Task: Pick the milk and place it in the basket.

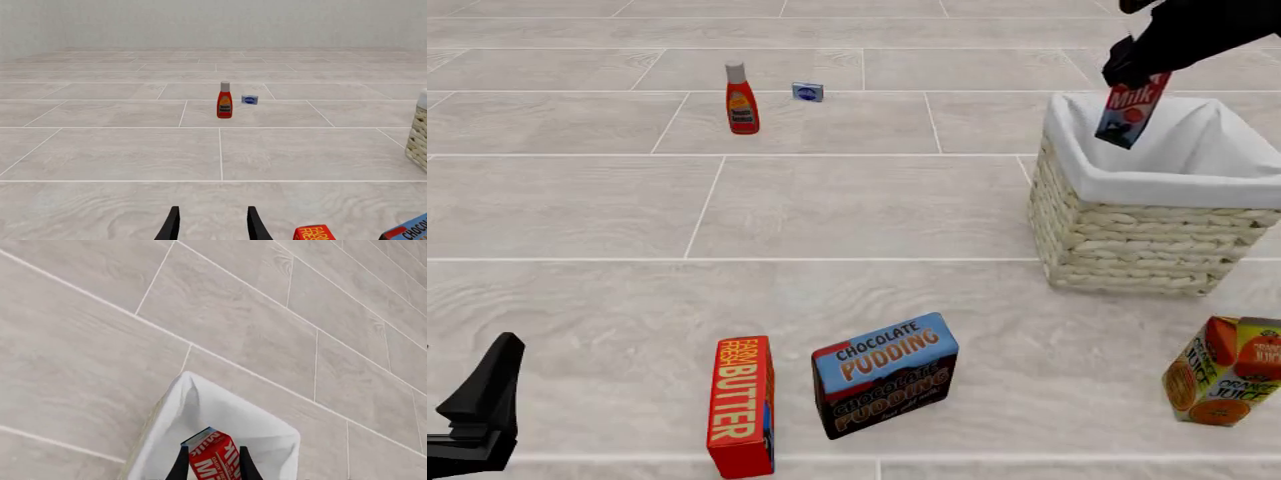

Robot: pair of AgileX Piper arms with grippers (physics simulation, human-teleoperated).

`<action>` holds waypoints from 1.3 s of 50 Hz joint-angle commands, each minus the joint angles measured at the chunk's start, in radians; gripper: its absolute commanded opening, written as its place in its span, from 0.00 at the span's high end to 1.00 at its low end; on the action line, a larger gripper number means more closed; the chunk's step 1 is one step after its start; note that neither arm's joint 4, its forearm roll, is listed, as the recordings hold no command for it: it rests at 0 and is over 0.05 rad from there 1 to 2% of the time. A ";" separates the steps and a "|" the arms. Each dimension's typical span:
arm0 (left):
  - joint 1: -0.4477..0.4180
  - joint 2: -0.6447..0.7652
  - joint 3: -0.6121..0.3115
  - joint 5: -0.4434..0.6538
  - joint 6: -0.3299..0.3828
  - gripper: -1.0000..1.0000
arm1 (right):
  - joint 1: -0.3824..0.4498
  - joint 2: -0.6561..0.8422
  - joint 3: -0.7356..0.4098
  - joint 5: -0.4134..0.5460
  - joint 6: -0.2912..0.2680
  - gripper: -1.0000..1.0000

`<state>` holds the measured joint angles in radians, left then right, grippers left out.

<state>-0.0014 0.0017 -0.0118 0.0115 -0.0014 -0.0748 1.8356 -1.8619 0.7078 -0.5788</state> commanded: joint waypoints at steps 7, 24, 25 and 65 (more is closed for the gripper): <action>0.000 0.000 0.000 0.000 0.000 0.00 | -0.031 -0.004 0.062 -0.066 0.033 1.00; 0.000 0.000 0.000 0.000 0.000 0.00 | -0.040 0.015 0.144 -0.127 0.043 1.00; 0.000 0.000 0.000 0.000 0.000 0.00 | -0.041 0.014 0.150 -0.131 0.043 1.00; 0.000 0.000 0.000 0.000 0.000 0.00 | -0.051 0.037 0.227 -0.193 0.050 1.00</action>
<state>-0.0014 0.0017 -0.0118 0.0115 -0.0014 -0.1267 1.8825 -1.6284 0.5285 -0.5537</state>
